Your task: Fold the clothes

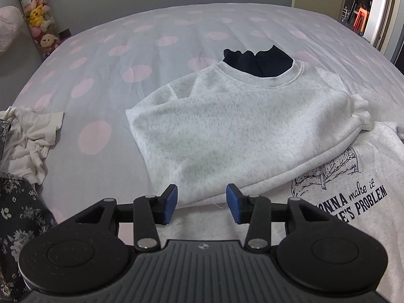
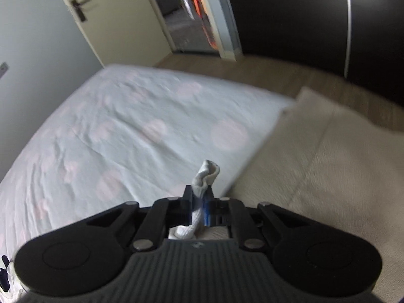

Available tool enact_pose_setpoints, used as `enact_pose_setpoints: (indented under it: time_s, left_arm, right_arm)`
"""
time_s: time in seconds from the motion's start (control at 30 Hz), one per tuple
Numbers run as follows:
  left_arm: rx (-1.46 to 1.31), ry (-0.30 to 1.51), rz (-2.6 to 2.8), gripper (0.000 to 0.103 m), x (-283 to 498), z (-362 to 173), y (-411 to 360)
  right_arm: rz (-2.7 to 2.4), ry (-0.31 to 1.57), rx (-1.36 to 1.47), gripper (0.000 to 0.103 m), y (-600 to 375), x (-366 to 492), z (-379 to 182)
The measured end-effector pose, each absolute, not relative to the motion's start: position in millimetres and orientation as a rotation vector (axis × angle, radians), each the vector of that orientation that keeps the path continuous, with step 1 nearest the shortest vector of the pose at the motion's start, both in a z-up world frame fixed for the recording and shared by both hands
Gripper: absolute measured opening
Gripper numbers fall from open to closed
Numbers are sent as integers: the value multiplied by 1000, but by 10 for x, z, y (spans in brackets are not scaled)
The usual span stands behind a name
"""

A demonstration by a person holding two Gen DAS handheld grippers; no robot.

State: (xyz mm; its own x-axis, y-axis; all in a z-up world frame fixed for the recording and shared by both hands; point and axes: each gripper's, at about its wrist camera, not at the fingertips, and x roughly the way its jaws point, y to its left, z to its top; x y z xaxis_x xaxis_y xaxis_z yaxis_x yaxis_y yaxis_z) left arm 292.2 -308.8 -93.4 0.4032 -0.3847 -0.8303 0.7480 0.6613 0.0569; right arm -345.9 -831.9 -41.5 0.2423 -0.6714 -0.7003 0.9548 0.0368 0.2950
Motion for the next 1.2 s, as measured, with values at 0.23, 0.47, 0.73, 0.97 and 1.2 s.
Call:
enact_pose_setpoints:
  time_s: [0.23, 0.47, 0.73, 0.97, 1.2]
  left_arm:
    - [387, 927, -751, 41, 3027, -901, -3031]
    - [324, 916, -757, 41, 3153, -765, -2946]
    - [269, 904, -763, 41, 3331, -699, -2756]
    - [277, 907, -746, 41, 3603, -820, -2532]
    - [248, 912, -731, 41, 3925, -919, -2291]
  right_arm:
    - [-1128, 226, 625, 9, -7822, -2782, 722]
    - [-792, 118, 420, 9, -6881, -1501, 1868]
    - [-548, 191, 358, 9, -5857, 155, 2034]
    - [-384, 274, 442, 9, -5099, 1275, 1321]
    - [-273, 454, 497, 9, -4499, 1955, 262]
